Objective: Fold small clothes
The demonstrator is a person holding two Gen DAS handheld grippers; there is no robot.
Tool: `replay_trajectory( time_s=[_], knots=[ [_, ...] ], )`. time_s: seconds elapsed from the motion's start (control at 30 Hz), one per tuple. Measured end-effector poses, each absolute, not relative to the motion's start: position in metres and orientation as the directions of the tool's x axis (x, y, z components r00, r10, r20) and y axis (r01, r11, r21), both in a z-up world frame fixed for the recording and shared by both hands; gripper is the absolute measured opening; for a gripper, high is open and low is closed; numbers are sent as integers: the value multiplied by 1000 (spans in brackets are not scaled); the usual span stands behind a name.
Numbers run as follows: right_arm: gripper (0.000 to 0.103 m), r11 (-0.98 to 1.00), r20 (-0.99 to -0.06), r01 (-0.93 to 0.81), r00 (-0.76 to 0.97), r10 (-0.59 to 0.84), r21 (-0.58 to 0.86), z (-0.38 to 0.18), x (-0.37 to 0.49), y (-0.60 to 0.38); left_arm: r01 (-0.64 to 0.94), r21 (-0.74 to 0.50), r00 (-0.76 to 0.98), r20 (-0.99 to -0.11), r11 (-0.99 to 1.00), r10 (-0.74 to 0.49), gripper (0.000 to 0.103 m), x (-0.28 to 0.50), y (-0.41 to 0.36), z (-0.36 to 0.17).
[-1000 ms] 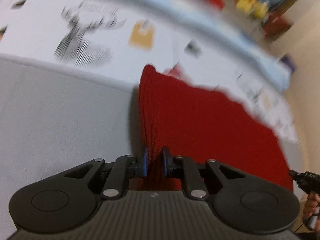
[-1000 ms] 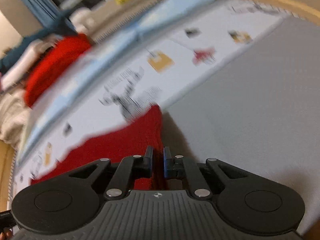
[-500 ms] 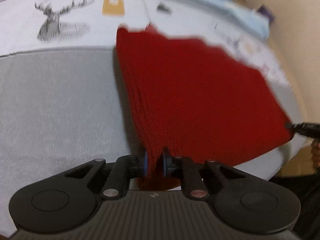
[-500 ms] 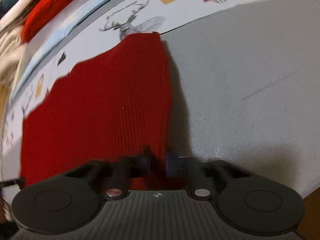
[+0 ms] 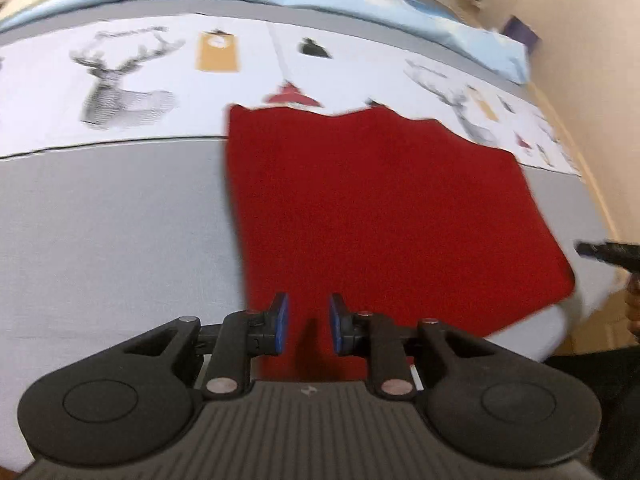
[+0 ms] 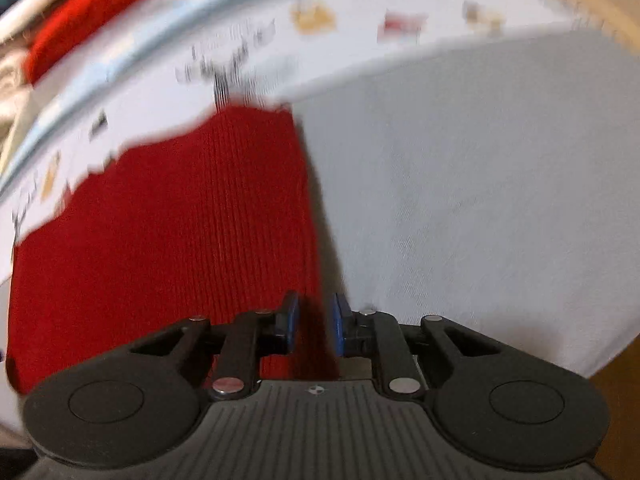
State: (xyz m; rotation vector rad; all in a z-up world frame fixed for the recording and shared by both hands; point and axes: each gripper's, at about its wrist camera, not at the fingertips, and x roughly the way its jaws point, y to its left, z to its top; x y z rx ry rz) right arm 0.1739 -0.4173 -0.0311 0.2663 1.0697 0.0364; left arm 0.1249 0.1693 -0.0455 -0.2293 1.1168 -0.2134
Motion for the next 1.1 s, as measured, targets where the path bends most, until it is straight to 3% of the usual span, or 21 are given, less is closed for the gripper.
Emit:
replay_trajectory(
  time_s=[0.1, 0.17, 0.3, 0.4, 0.47, 0.53, 0.57, 0.67, 0.83, 0.9, 1.0, 1.1],
  knots=[
    [22, 967, -821, 34, 535, 197, 254, -25, 172, -412, 103, -176, 301, -933, 979, -199, 21, 131, 150, -71],
    [22, 965, -855, -11, 461, 238, 263, -41, 173, -403, 133, -103, 228, -965, 986, -132, 18, 135, 140, -87],
    [22, 988, -923, -108, 355, 145, 113, -64, 174, -377, 94, -143, 279, -946, 985, -164, 19, 130, 141, -71],
    [22, 983, -894, -70, 409, 182, 169, -50, 171, -385, 125, -116, 254, -956, 985, -145, 19, 130, 138, -76],
    [22, 990, -912, -69, 386, 139, 121, -57, 169, -385, 150, -79, 212, -971, 985, -110, 19, 128, 133, -85],
    [29, 996, -944, -79, 323, 71, 48, -70, 166, -384, 164, -89, 238, -963, 982, -127, 22, 132, 130, -75],
    [29, 996, -943, -66, 324, 72, 54, -68, 167, -385, 150, -130, 263, -950, 980, -166, 27, 131, 131, -67],
    [31, 995, -891, -16, 444, 96, 99, -37, 161, -391, 141, -191, 391, -890, 971, -232, 28, 128, 133, -37],
    [49, 988, -723, -6, 681, 119, 156, 34, 127, -388, 105, -123, 583, -796, 987, -161, 33, 115, 136, 11],
    [50, 983, -665, -46, 731, 154, 177, 51, 107, -381, 86, -130, 637, -755, 988, -154, 35, 105, 138, 30],
    [52, 975, -611, -81, 768, 193, 206, 55, 74, -368, 54, -145, 713, -687, 988, -140, 48, 80, 150, 58],
    [52, 966, -602, -91, 767, 223, 241, 40, 60, -351, 9, -155, 754, -648, 988, -109, 50, 55, 163, 74]
  ],
)
